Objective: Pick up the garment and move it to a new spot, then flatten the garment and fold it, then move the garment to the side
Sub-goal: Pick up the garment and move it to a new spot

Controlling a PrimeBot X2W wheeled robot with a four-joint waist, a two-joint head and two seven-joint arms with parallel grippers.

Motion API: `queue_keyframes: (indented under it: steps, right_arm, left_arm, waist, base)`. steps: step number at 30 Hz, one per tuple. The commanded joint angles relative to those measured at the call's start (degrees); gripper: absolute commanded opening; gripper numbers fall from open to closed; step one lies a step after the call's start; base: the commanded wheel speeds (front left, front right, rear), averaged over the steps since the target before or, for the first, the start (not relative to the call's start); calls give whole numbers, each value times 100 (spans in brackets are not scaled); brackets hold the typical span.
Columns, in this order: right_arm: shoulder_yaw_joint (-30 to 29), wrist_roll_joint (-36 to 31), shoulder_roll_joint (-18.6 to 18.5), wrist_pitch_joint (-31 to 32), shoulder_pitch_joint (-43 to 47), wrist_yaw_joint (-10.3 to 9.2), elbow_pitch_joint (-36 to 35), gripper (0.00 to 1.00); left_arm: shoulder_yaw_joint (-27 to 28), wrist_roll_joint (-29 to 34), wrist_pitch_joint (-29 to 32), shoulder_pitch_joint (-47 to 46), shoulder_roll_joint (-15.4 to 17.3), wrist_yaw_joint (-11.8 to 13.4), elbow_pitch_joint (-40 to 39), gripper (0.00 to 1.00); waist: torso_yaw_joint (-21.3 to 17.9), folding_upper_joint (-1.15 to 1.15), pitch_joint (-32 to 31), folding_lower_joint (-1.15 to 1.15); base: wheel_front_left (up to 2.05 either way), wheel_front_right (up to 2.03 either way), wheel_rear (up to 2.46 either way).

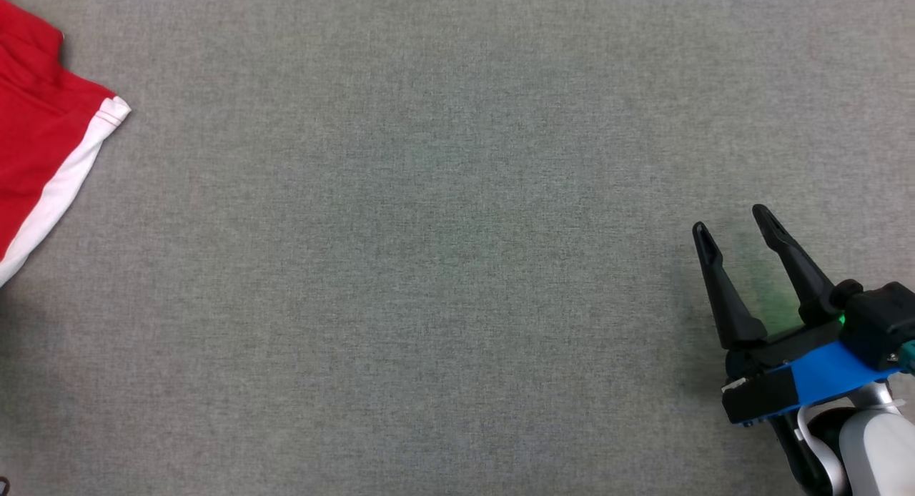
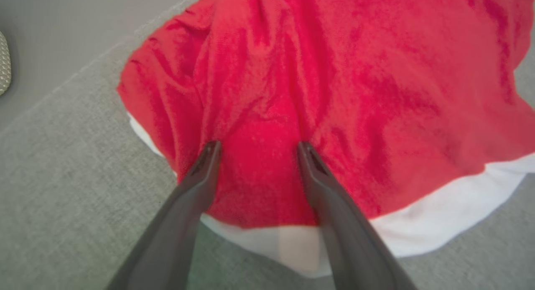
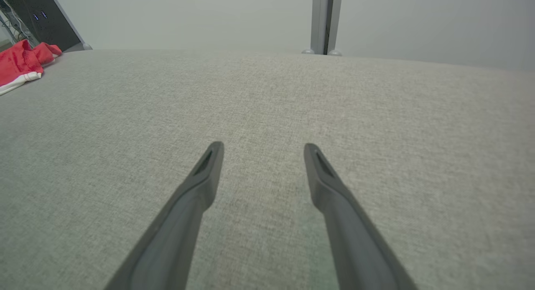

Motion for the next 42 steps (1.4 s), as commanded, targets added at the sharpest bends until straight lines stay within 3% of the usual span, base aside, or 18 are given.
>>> queue_keyframes:
  steps: [1, 15, 21, 28, 34, 42]
  right_arm:
    - [-31, 37, 24, -7, -79, 1, -31, 100]
    - [11, 249, 341, -278, 191, 1, 547, 100]
    - [-18, 324, 449, -395, 322, 1, 759, 100]
    - [73, 429, 592, -543, 449, 1, 959, 100]
    - [45, 465, 622, -606, 479, 1, 1025, 100]
    - [49, 451, 642, -619, 316, 1, 978, 100]
  left_arm:
    - [-56, -137, 268, 35, -180, -22, 72, 0]
    - [-404, 511, 67, -698, 706, -463, -1513, 0]
    - [-847, 741, 225, -1340, 728, -644, -2155, 0]
    - [-1640, 877, 569, -2079, 235, -766, -3030, 0]
    - [-2321, 837, 710, -2167, -474, -749, -3557, 0]
    - [-3108, 651, 322, -1416, -1527, -772, -2981, 0]
  waist:
    - [-47, 0, -82, -1]
    - [-159, 0, -1484, -1]
    - [-249, 0, -1964, -1]
    - [-488, 0, -2439, -1]
    - [-759, 0, -2456, -1]
    - [-1208, 0, -2164, -1]
  base:
    - [0, 0, 0]
    - [0, 0, 0]
    - [0, 0, 0]
    - [0, 0, 0]
    - [0, 0, 0]
    - [0, 0, 0]
